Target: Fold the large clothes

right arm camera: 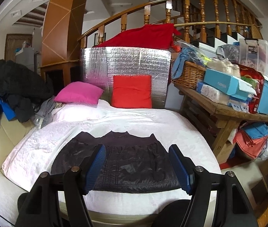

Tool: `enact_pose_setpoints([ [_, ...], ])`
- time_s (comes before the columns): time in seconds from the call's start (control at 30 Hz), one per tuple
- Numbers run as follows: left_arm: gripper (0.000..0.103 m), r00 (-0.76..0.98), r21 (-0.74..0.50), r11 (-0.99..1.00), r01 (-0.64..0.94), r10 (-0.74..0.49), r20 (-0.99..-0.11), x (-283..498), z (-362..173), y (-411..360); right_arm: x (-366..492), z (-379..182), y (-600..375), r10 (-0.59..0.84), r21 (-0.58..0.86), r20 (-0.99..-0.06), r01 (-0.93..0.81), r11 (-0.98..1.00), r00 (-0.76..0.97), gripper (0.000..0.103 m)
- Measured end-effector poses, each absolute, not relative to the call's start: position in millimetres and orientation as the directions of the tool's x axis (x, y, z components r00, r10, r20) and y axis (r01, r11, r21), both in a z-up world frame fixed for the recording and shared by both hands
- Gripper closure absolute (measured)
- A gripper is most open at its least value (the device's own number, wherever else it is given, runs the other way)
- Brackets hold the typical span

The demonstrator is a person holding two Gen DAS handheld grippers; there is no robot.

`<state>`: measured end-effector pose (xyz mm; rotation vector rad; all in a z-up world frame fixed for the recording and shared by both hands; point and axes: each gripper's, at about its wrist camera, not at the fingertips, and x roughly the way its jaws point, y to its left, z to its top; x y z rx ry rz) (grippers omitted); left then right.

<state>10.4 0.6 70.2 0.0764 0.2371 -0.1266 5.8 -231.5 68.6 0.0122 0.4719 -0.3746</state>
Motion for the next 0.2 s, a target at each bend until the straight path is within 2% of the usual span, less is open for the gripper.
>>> enact_pose_setpoints([
  [0.2,0.001,0.949,-0.013,0.983,0.183,-0.18,-0.257,39,67,3,35,63,-246,-0.35,-0.078,-0.46,0.356,0.931,0.816,0.03],
])
